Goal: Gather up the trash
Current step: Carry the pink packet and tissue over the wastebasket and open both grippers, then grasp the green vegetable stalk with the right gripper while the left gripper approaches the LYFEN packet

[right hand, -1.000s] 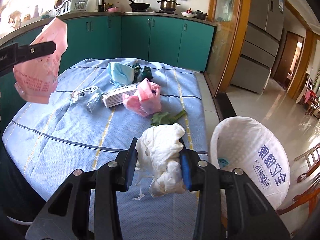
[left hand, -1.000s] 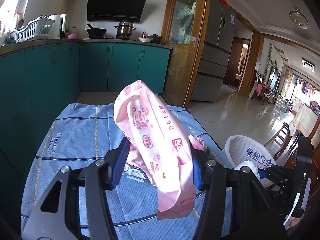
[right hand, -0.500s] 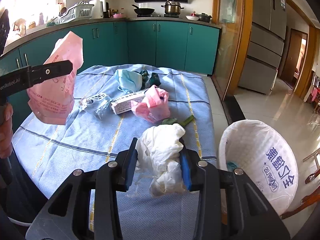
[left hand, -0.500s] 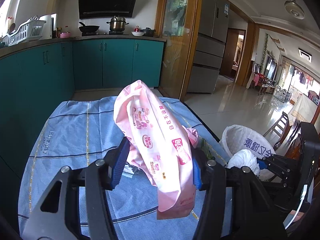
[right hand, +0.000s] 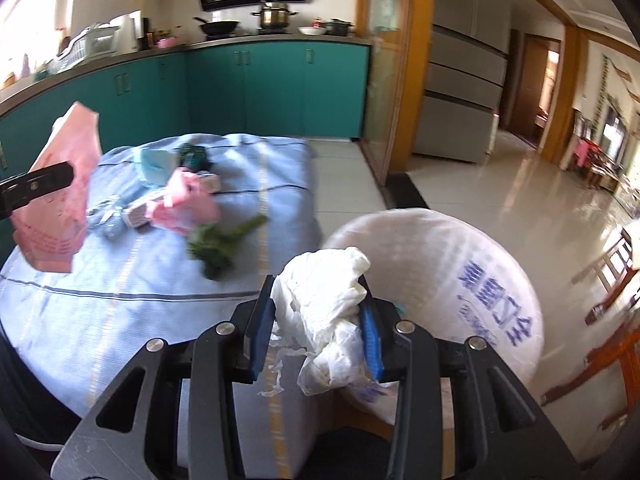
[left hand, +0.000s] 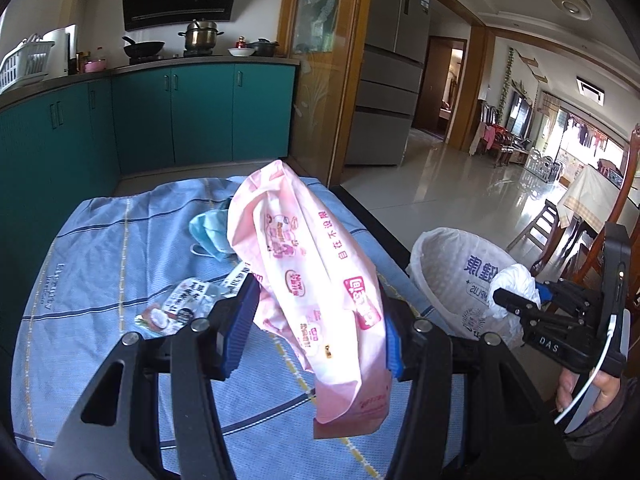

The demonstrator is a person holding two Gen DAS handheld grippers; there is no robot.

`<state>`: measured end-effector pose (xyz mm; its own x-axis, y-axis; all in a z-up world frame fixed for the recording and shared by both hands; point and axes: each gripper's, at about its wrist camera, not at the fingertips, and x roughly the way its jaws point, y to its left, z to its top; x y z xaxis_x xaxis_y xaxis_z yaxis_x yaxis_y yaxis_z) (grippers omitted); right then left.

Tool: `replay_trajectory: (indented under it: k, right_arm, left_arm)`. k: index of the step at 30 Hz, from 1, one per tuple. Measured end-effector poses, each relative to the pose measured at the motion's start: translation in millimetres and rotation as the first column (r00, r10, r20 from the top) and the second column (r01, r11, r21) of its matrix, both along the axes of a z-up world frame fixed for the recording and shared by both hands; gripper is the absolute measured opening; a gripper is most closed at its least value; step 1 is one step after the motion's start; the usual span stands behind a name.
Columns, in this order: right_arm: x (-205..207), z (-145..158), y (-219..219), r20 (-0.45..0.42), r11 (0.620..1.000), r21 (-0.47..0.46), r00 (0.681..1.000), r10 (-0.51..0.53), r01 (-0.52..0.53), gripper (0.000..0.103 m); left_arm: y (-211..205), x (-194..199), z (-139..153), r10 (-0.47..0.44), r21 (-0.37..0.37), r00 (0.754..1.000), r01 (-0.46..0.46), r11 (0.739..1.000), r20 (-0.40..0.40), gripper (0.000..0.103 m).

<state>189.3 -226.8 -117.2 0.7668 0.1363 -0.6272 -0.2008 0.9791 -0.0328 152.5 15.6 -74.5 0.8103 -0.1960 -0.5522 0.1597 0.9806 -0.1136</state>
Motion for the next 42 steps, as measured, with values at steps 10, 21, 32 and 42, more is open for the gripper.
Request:
replay_trajectory:
  k: [10,21,32,42]
  right_arm:
    - [3.3,2.3,-56.6,0.026,0.992,-0.029,0.992,-0.126,0.126,0.039]
    - [-17.5,-6.8,-107.6,0.004,0.969,-0.018,0.969,-0.247,0.247,0.039]
    - [-12.4,-13.0,-114.7,-0.023,0.966,-0.016,0.966,-0.259,0.259,0.046]
    - [25.9,-3.1,-46.9,0.001,0.993,-0.009,0.993,-0.119,0.119,0.086]
  left_arm:
    - [-65.2,42.3,-11.8,-0.202,-0.049,0.978,0.200,0.979,-0.043,0.055]
    - [-199.2,94.3,-51.4,-0.472,-0.099,0.865,0.462,0.881,-0.169,0.062]
    - [-173.7,89.1,-43.3,-0.370,-0.009,0.921,0.371,0.928,-0.121,0.087]
    - [-5.9,55.6,-30.3,0.067,0.120,0.996,-0.059,0.991,-0.062,0.089]
